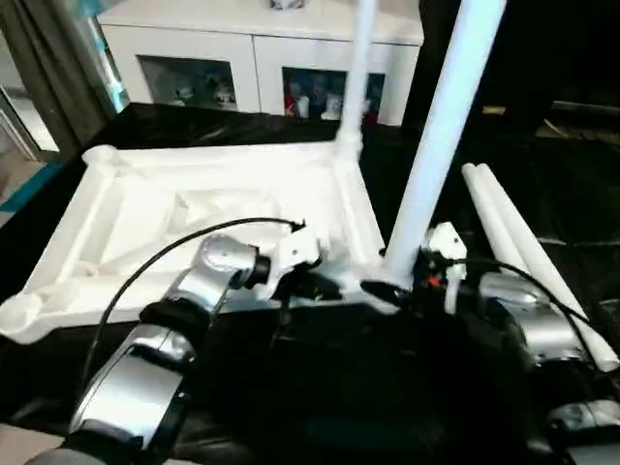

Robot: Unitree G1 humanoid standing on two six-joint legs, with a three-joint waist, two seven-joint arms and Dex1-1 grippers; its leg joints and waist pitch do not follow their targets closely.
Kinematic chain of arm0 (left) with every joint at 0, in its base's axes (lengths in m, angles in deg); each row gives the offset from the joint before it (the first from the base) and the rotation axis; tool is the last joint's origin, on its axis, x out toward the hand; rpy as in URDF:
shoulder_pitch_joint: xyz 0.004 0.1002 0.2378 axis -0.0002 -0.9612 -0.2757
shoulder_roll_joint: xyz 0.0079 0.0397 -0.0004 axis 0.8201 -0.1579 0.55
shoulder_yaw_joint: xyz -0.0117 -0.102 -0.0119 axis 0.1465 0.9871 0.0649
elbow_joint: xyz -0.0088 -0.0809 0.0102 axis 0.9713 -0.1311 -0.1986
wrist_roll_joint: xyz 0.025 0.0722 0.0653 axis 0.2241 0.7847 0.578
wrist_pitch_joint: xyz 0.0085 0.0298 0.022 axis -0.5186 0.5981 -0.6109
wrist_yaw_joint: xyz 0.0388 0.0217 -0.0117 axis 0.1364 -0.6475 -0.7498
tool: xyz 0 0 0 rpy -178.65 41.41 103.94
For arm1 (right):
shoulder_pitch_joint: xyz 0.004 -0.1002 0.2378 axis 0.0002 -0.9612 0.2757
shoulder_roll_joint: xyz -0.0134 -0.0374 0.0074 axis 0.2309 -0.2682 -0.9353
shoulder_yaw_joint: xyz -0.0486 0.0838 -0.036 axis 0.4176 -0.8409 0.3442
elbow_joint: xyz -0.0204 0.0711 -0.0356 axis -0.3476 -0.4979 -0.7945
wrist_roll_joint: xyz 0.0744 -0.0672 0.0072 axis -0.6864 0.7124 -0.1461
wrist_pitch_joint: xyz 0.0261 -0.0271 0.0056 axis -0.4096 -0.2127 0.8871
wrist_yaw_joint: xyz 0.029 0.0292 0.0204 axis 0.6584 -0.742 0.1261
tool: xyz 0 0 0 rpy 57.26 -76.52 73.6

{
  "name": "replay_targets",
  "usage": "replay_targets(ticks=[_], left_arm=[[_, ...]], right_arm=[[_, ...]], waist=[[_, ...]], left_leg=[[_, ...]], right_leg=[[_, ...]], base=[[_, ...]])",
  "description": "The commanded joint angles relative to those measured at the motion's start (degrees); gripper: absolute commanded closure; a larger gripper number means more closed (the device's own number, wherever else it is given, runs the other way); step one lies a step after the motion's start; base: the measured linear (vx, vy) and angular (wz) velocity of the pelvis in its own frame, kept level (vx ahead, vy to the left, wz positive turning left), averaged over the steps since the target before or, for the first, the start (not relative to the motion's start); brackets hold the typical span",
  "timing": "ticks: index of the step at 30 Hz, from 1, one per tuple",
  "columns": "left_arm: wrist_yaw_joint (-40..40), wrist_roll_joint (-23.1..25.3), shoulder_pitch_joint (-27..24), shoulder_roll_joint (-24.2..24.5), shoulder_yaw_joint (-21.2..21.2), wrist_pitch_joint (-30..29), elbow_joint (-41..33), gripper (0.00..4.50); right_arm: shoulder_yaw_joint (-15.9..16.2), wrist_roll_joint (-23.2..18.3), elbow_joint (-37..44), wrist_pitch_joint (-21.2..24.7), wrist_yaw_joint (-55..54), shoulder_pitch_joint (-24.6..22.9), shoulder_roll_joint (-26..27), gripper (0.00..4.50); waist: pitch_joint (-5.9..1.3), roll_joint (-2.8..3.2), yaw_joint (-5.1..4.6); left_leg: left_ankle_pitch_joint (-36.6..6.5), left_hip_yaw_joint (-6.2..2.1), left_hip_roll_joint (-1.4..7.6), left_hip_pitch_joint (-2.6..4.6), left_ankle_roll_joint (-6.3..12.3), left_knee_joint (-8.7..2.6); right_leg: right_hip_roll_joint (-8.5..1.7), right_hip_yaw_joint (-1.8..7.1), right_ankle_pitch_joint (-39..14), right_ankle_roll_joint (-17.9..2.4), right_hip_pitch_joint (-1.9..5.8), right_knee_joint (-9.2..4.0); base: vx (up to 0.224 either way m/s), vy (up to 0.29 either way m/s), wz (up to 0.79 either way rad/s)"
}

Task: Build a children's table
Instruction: Rotate leg to tighten

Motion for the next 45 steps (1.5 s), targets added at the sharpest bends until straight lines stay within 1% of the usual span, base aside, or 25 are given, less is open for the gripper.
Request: replay_targets(ticks=[1,9,12,14,15,16,18,19,21,22,23,24,25,26,29,30,33,34,35,39,40,42,43,44,45], left_arm=[[-3.1,-1.88,-0.17,-0.19,-0.33,0.42,-1.89,4.5],[-4.57,-2.4,-1.0,1.43,0.4,0.2,-2.89,4.5],[-2.33,-2.15,-0.72,0.71,0.82,0.22,-2.51,4.5],[1.23,-1.75,-0.12,-0.25,1.43,0.26,-1.55,4.5],[5.73,-0.67,0.71,-1.12,1.63,-0.16,-0.13,4.5],[7.91,-0.06,1.11,-1.51,1.6,-0.47,0.58,4.5],[12.69,1.75,1.92,-2.15,1.05,-0.87,2.08,4.5],[14.88,2.4,2.26,-2.56,0.88,-1.04,2.72,4.5],[19.47,2.92,3.12,-4.37,1.04,-2.19,4.08,4.5],[23.19,3.37,3.87,-6.04,1.08,-3.31,5.04,4.5],[27.14,3.77,4.69,-7.98,1.09,-4.6,6.01,4.5],[29.54,3.91,5.24,-9.35,1.14,-5.41,6.58,4.5],[31.13,3.94,5.67,-10.28,1.2,-5.75,7.16,4.5],[32.32,3.94,6.07,-11.17,1.23,-6.11,7.64,4.5],[34.05,4.18,6.85,-13.32,1.14,-6.39,8.43,4.5],[34.17,4.25,6.98,-13.63,1.06,-6.17,8.59,4.5],[32.43,4.01,7.21,-13.41,1.06,-5.33,8.62,4.5],[31.8,4.06,7.25,-13.08,1.07,-5.21,8.67,4.5],[31.55,4.09,7.24,-12.9,1.07,-5.19,8.68,4.5],[26.29,3.74,6.43,-10.7,0.88,-3.2,7.95,4.5],[23.01,3.41,5.86,-9.54,0.71,-2.31,7.3,4.5],[17.7,2.56,4.91,-8.04,0.41,-0.54,6.12,4.5],[17.36,2.53,4.83,-7.91,0.37,-0.43,6.03,4.5],[12.31,1.93,3.64,-6.13,-0.16,1.25,4.71,4.5],[10.82,1.73,3.26,-5.63,-0.3,1.75,4.31,4.5]], right_arm=[[0.27,-0.64,1.67,1.02,1.68,-0.63,-0.87,0.69],[1.04,-1.14,2.78,2.78,3.65,-1.13,-1.23,1.41],[0.99,-0.72,3.1,3.42,1.91,-1.55,-0.03,1.63],[0.58,0.46,1.82,4.09,-2.16,-1.22,1.39,1.68],[0.55,3.01,-0.87,3.75,-7.99,-0.5,2.7,1.7],[0.64,4.32,-2.21,3.36,-10.85,-0.19,3.28,1.7],[0.27,5.77,-4.6,3.14,-16.27,0.41,4.77,1.72],[-0.31,5.79,-5.59,3.63,-18.89,0.75,5.71,1.73],[-1.89,5.78,-8.12,4.35,-26.11,1.89,8.45,1.73],[-3.13,5.68,-10.16,4.73,-31.87,2.96,10.64,1.73],[-4.3,5.7,-12.38,4.84,-37.97,4.18,12.95,1.73],[-4.83,5.75,-13.86,4.76,-41.4,5.04,14.37,1.73],[-5.2,6.01,-14.98,4.5,-43.56,5.68,15.35,1.73],[-5.08,6.56,-15.88,3.97,-45.05,6.26,16.17,1.73],[-3.64,7.56,-17.57,0.92,-44.15,7.55,18.33,1.73],[-3.25,7.48,-17.69,0.18,-42.8,7.7,18.69,1.18],[-3.71,6.2,-16.5,-0.8,-39.61,7.77,18.79,0.98],[-3.55,6.52,-16.54,-1.88,-39.39,7.94,18.37,0.86],[-3.38,6.75,-16.52,-2.39,-39.24,7.97,18.1,0.75],[-2.73,5.32,-14.12,-4.12,-31.12,6.96,14.61,0.66],[-2.3,4.16,-12.0,-3.92,-25.59,6.01,12.58,0.66],[-1.32,3.14,-8.85,-2.98,-19.25,4.54,9.66,0.66],[-1.26,3.07,-8.61,-2.91,-18.79,4.42,9.42,0.66],[-0.5,1.92,-5.12,-1.47,-12.28,2.79,6.09,0.66],[-0.36,1.5,-4.12,-0.91,-10.38,2.34,5.15,0.66]], waist=[[-3.82,-0.77,0.02],[-3.95,-0.78,0.18],[-3.92,-0.81,0.12],[-3.87,-0.77,-0.02],[-3.94,-0.67,-0.13],[-3.81,-0.71,-0.57],[-3.73,-0.85,-0.85],[-3.49,-0.69,-0.98],[-3.39,-0.83,-1.06],[-3.34,-0.66,-1.23],[-3.42,-0.59,-1.39],[-3.35,-0.34,-1.65],[-3.37,-0.49,-1.76],[-3.38,-0.31,-1.67],[-3.42,-0.51,-1.58],[-3.46,-0.51,-1.49],[-3.51,-0.44,-1.42],[-3.5,-0.13,-1.44],[-3.55,-0.28,-1.48],[-3.63,-0.49,-1.35],[-3.71,-0.58,-1.17],[-3.98,-0.53,-0.78],[-4.25,-0.54,-0.6],[-4.43,-0.68,-0.35],[-4.47,-0.61,-0.3]], left_leg=[[-8.81,-2.51,4.76,1.08,4.94,-4.04],[-7.75,-2.52,4.66,1.02,4.75,-3.94],[-7.88,-2.51,4.62,1.07,4.41,-3.99],[-8.06,-2.61,4.7,1.01,3.94,-4.09],[-8.21,-2.61,4.7,1.07,3.66,-4.08],[-8.89,-2.65,4.6,1.17,2.68,-4.22],[-10.07,-2.7,4.38,1.18,1.67,-4.24],[-11.32,-2.72,4.45,1.48,1.27,-4.37],[-12.77,-2.77,4.26,1.65,0.73,-4.43],[-13.09,-2.86,4.31,1.67,0.23,-4.57],[-13.6,-3.03,4.4,1.95,-0.73,-4.73],[-13.74,-3.06,4.47,1.96,-1.38,-4.83],[-14.89,-2.96,4.34,2.19,-1.65,-4.8],[-15.0,-2.88,4.15,2.24,-1.36,-4.6],[-14.44,-2.86,4.02,1.81,0.02,-4.6],[-14.2,-2.88,4.02,1.75,0.36,-4.58],[-13.43,-2.89,4.11,1.54,1.43,-4.6],[-13.42,-3.02,4.16,1.43,1.48,-4.7],[-13.71,-2.92,4.21,1.6,1.47,-4.69],[-12.76,-2.9,4.09,1.22,2.44,-4.53],[-11.49,-2.83,4.05,1.02,3.51,-4.38],[-8.62,-2.72,4.25,0.73,5.13,-4.1],[-6.5,-2.63,4.34,0.67,6.32,-3.83],[-4.88,-2.63,4.38,0.72,7.6,-3.63],[-4.38,-2.49,4.35,0.66,8.37,-3.42]], right_leg=[[-5.69,3.24,-7.67,-15.04,2.24,-4.11],[-5.72,3.2,-6.7,-15.07,2.26,-3.97],[-5.66,3.18,-7.5,-14.78,2.19,-4.06],[-5.67,3.19,-7.95,-14.67,2.13,-4.04],[-5.64,3.17,-7.96,-14.69,2.09,-3.97],[-5.65,3.22,-9.05,-14.56,1.85,-4.19],[-5.74,3.22,-11.67,-14.12,2.13,-4.49],[-5.77,3.39,-13.52,-13.76,1.8,-4.94],[-5.82,3.46,-16.67,-12.77,1.85,-5.33],[-5.78,3.53,-17.7,-12.28,1.7,-5.41],[-5.74,3.45,-18.19,-12.2,1.57,-5.44],[-5.68,3.49,-17.93,-12.27,1.44,-5.29],[-5.53,3.51,-18.09,-12.17,1.29,-5.58],[-5.75,3.65,-17.82,-12.21,1.27,-5.72],[-5.7,3.59,-16.63,-11.74,1.63,-5.73],[-5.76,3.6,-16.53,-11.68,1.72,-5.73],[-5.73,3.56,-15.91,-11.51,1.81,-5.64],[-5.74,3.51,-15.56,-11.61,1.89,-5.54],[-5.67,3.53,-15.15,-11.8,1.74,-5.57],[-5.75,3.48,-13.44,-12.3,2.2,-5.34],[-5.72,3.41,-11.8,-12.45,2.49,-5.18],[-5.57,3.27,-7.12,-13.15,2.67,-4.5],[-5.5,3.21,-2.77,-14.12,2.62,-3.85],[-5.43,3.12,0.91,-14.93,2.87,-3.44],[-5.41,3.15,2.64,-15.42,2.62,-3.14]], base=[[0.0,0.0,0.0],[0.0,0.0,0.0],[0.0,0.0,0.0],[0.0,0.0,0.0],[0.0,0.0,0.0],[0.0,0.0,0.0],[0.0,0.0,0.0],[0.0,0.0,0.0],[0.0,0.0,0.0],[0.0,0.0,0.0],[0.0,0.0,0.0],[0.0,0.0,0.0],[0.0,0.0,0.0],[0.0,0.0,0.0],[0.0,0.0,0.0],[0.0,0.0,0.0],[0.0,0.0,0.0],[0.0,0.0,0.0],[0.0,0.0,0.0],[0.0,0.0,0.0],[0.0,0.0,0.0],[0.0,0.0,0.0],[0.0,0.0,0.0],[0.0,0.0,0.0],[0.0,0.0,0.0]])
